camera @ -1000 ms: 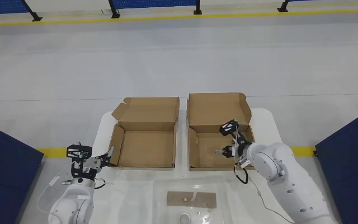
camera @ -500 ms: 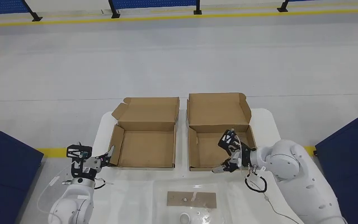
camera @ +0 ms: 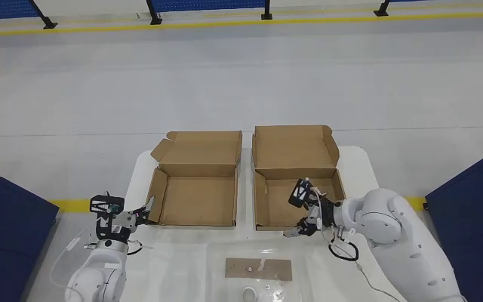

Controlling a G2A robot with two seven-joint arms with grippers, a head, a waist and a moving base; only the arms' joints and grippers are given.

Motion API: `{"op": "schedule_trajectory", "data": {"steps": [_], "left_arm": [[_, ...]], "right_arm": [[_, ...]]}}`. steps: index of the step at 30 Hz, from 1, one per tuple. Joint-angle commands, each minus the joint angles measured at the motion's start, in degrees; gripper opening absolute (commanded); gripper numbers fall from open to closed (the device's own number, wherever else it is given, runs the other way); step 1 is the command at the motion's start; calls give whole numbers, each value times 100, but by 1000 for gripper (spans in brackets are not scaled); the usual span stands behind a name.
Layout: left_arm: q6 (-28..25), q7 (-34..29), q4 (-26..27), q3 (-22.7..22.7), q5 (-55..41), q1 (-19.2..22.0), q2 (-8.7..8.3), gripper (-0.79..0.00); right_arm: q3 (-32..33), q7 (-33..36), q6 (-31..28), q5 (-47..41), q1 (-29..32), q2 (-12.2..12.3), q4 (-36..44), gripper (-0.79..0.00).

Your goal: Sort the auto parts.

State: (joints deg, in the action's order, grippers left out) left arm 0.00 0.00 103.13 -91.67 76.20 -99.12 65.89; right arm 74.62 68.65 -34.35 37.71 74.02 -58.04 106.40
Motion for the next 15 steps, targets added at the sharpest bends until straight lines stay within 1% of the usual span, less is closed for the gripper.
{"op": "schedule_trajectory", "data": {"steps": [1,5,9,11,15], "left_arm": [[0,0,0,0,0,0,0,0],[0,0,0,0,0,0,0,0],[0,0,0,0,0,0,0,0],[0,0,0,0,0,0,0,0],[0,0,0,0,0,0,0,0]], "right_arm": [[-154,112,-17,107,-15,25,174,0],[-677,328,199,427,-84,169,606,0],[-1065,588,459,394,-233,340,767,0],[-1412,807,677,640,-382,446,872,0],[-1458,847,718,690,-413,463,884,0]]}}
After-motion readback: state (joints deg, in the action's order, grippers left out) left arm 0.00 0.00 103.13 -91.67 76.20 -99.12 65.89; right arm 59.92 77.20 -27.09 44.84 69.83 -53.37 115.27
